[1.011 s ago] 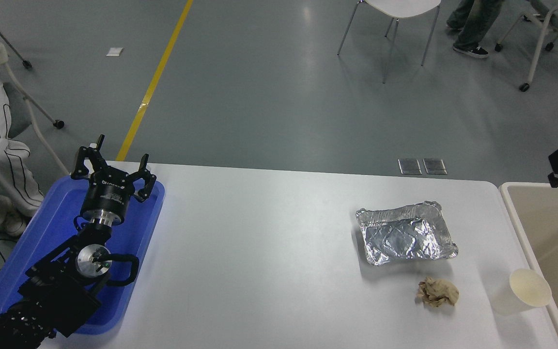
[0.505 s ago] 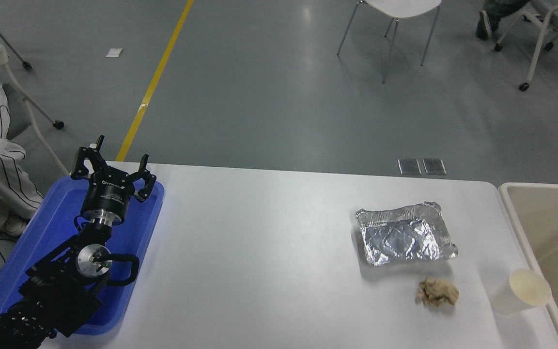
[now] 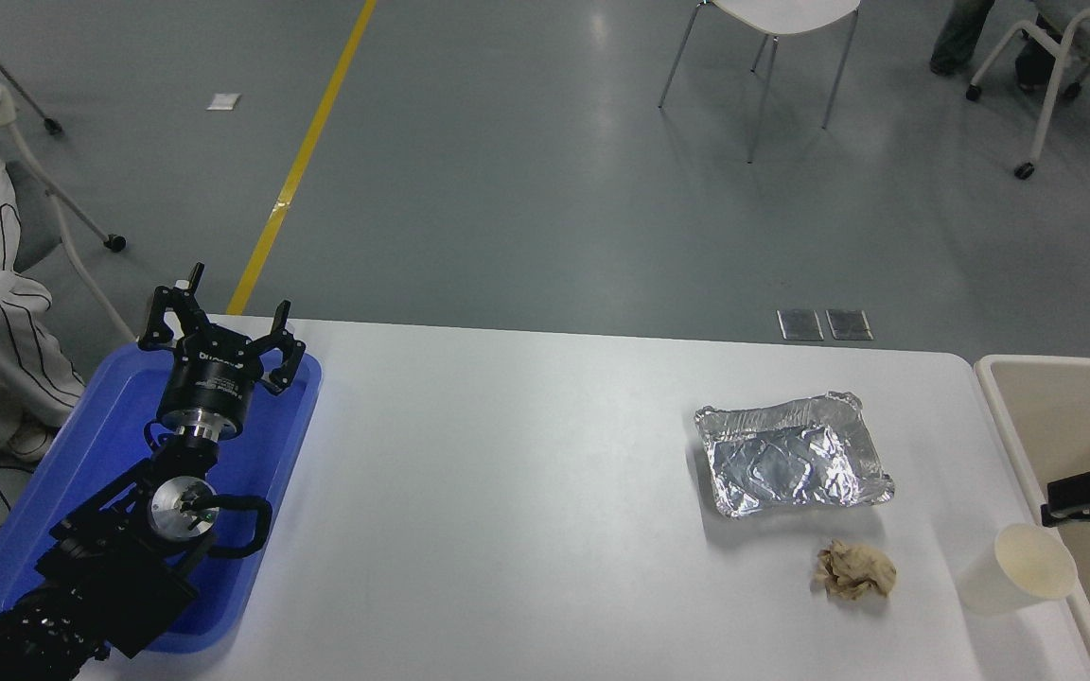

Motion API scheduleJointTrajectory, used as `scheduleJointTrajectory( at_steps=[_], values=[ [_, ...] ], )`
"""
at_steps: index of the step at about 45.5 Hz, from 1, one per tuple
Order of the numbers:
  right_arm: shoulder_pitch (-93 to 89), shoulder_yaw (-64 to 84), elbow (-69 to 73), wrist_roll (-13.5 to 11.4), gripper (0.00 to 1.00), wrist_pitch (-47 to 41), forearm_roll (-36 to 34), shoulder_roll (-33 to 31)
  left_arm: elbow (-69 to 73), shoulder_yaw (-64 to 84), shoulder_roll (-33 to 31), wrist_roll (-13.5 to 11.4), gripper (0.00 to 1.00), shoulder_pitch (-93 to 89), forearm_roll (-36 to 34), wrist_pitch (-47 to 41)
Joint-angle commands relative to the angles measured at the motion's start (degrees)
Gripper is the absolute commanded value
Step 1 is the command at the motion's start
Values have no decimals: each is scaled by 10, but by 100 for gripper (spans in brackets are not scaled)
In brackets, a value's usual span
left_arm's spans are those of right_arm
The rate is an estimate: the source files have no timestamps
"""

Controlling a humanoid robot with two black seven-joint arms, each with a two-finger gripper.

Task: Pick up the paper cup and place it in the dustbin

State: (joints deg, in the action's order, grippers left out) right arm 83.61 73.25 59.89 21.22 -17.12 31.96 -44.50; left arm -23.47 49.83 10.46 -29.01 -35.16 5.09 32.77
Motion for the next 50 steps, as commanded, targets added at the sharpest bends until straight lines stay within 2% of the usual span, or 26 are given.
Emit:
scheduleJointTrajectory(
  at_steps=[1, 23, 26, 33, 36, 38, 42, 50],
  values=[
    [-56, -18, -23, 0, 100, 26, 1, 6, 0, 0, 0, 0, 100, 0, 0, -1],
    [-115, -72, -35, 0, 100, 52, -1, 29, 0, 0, 0, 0, 100, 0, 0, -1],
    [-122, -72, -37, 0, 97, 63, -2, 32, 0, 0, 0, 0, 100, 0, 0, 0],
    [-137, -87, -39, 0, 79, 79, -2, 31, 0, 0, 0, 0, 100, 0, 0, -1],
    [-138, -91, -39, -1, 66, 79, -3, 31, 0, 0, 0, 0, 100, 0, 0, 0],
    [-137, -91, -39, 0, 48, 78, -3, 31, 0, 0, 0, 0, 100, 0, 0, -1],
    [-136, -90, -36, 0, 1, 69, -4, 26, 0, 0, 0, 0, 100, 0, 0, 0],
    [-136, -90, -35, -1, 0, 68, -40, 23, 0, 0, 0, 0, 100, 0, 0, -1]
  ],
)
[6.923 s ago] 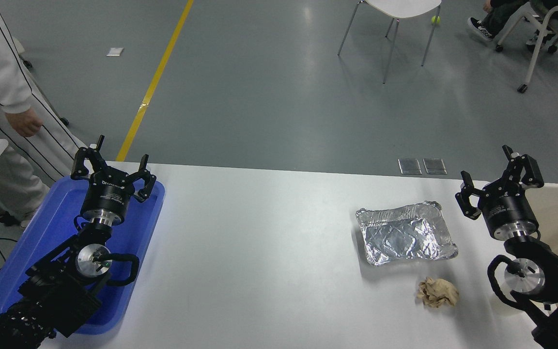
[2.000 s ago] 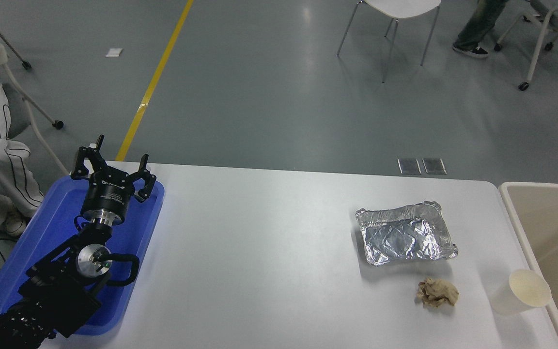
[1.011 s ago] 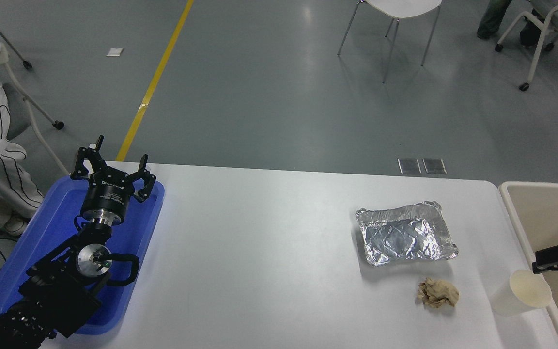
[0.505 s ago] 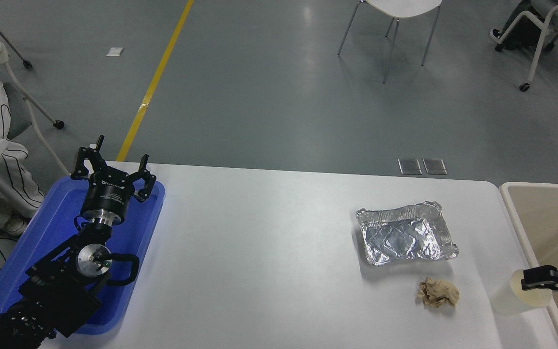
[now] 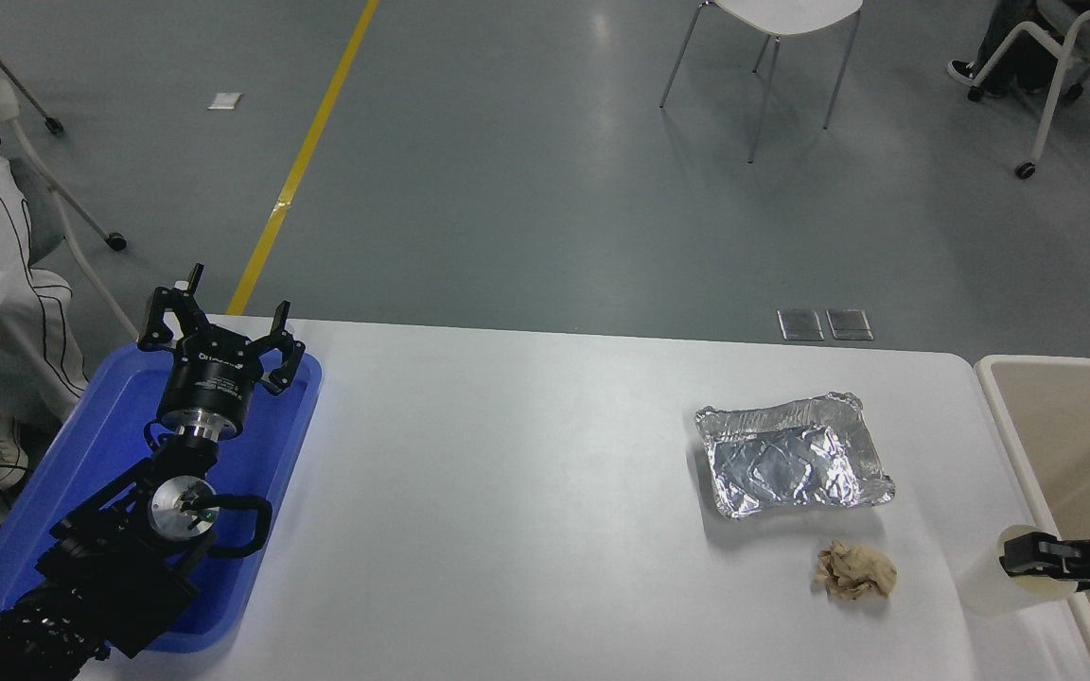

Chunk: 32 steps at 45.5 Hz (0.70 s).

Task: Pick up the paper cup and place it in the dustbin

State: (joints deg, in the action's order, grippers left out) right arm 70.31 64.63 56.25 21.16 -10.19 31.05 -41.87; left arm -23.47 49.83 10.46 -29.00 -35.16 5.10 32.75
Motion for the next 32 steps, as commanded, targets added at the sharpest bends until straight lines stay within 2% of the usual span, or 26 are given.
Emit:
scheduleJointTrajectory(
  at_steps=[1, 19, 32],
  values=[
    [-4, -4, 2, -1, 0, -1, -36, -3, 0, 0, 0, 0, 100, 0, 0, -1],
    [12, 1, 10, 0, 0, -2, -37, -5, 0, 0, 0, 0, 100, -1, 0, 0],
    [171, 97, 125, 2, 0, -10, -21, -7, 0, 0, 0, 0, 100, -1, 0, 0]
  ],
)
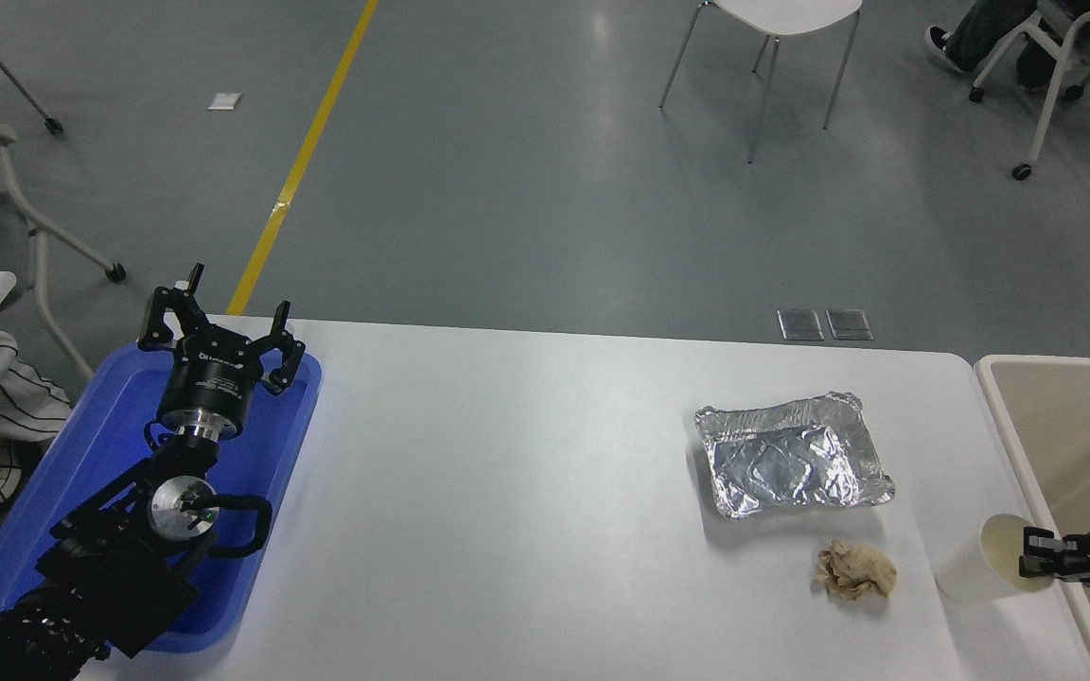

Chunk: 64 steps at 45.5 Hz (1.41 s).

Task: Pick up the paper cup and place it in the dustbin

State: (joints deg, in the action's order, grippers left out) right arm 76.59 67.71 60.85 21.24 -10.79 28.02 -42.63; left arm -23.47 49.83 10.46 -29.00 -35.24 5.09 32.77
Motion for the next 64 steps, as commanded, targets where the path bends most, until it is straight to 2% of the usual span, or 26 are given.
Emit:
scheduleJointTrajectory(
  at_steps=[1, 11, 21, 38, 46, 64],
  values=[
    [121, 73, 90, 1, 0, -5, 9, 1, 0, 0, 0, 0, 100, 0, 0, 0],
    [254, 132, 179, 2, 0, -28, 10, 5, 0, 0, 0, 0, 100, 0, 0, 0],
    [372, 157, 196, 2, 0, -165, 10, 4, 0, 0, 0, 0, 100, 0, 0, 0],
    [513, 193, 197, 2, 0, -316, 20, 0, 0, 0, 0, 0, 100, 0, 0, 0],
    [564, 203, 196, 2, 0, -340, 44, -9, 0, 0, 0, 0, 100, 0, 0, 0],
    [578, 212, 193, 2, 0, -339, 46, -10, 0, 0, 0, 0, 100, 1, 0, 0]
  ],
)
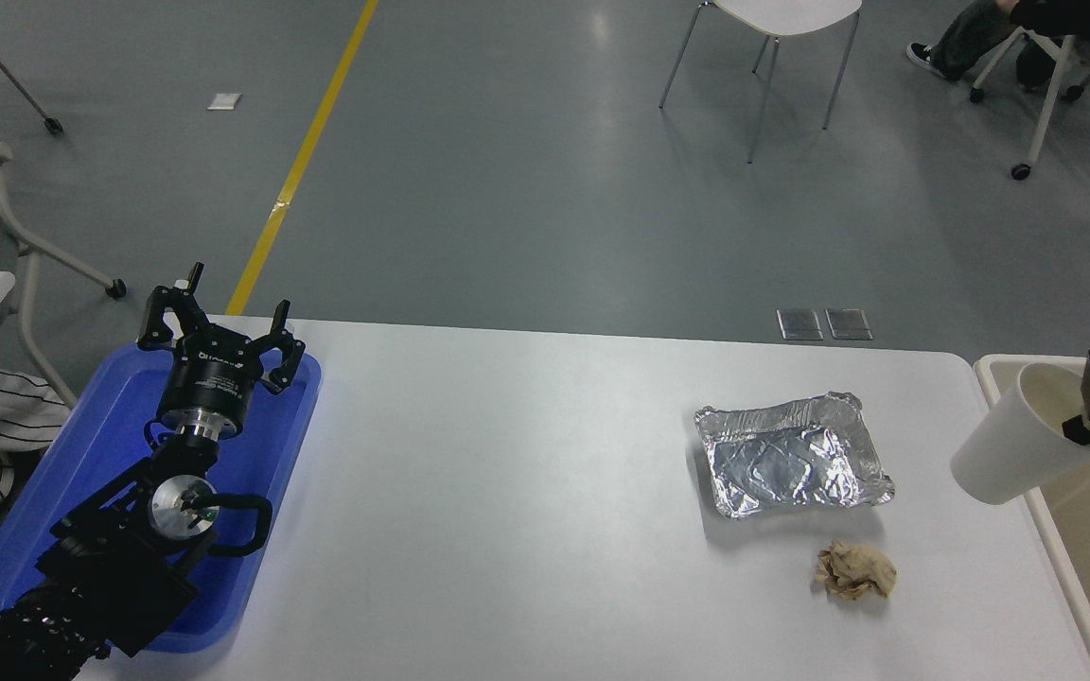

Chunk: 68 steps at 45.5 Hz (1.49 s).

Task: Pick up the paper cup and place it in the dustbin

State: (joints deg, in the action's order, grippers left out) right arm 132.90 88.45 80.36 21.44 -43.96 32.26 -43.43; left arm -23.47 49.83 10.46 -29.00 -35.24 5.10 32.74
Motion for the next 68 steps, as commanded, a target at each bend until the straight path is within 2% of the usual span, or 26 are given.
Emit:
scheduleJointTrajectory(
  at_steps=[1, 16, 23, 31, 39, 46, 56, 64, 68],
  values=[
    [15, 5, -2, 0, 0, -8, 3, -3, 0, 0, 0, 0, 100, 0, 0, 0],
    [17, 17, -7, -1, 0, -2, 3, -15, 0, 0, 0, 0, 100, 1, 0, 0],
    [21, 19, -31, -3, 0, 1, 4, -63, 0, 0, 0, 0, 100, 0, 0, 0],
    [3, 50, -94, -3, 0, 3, -4, -88, 0, 0, 0, 0, 100, 1, 0, 0],
    [-91, 21, -192, -3, 0, 20, -10, -140, 0, 0, 0, 0, 100, 0, 0, 0],
    [-248, -40, -289, -3, 0, 51, -60, -143, 0, 0, 0, 0, 100, 1, 0, 0],
    [-467, -137, -404, -5, 0, 83, -166, -132, 0, 0, 0, 0, 100, 1, 0, 0],
    [-578, -163, -466, -20, 0, 131, -235, -86, 0, 0, 0, 0, 100, 0, 0, 0],
    [-632, -173, -501, -48, 0, 159, -266, -70, 0, 0, 0, 0, 100, 0, 0, 0]
  ],
)
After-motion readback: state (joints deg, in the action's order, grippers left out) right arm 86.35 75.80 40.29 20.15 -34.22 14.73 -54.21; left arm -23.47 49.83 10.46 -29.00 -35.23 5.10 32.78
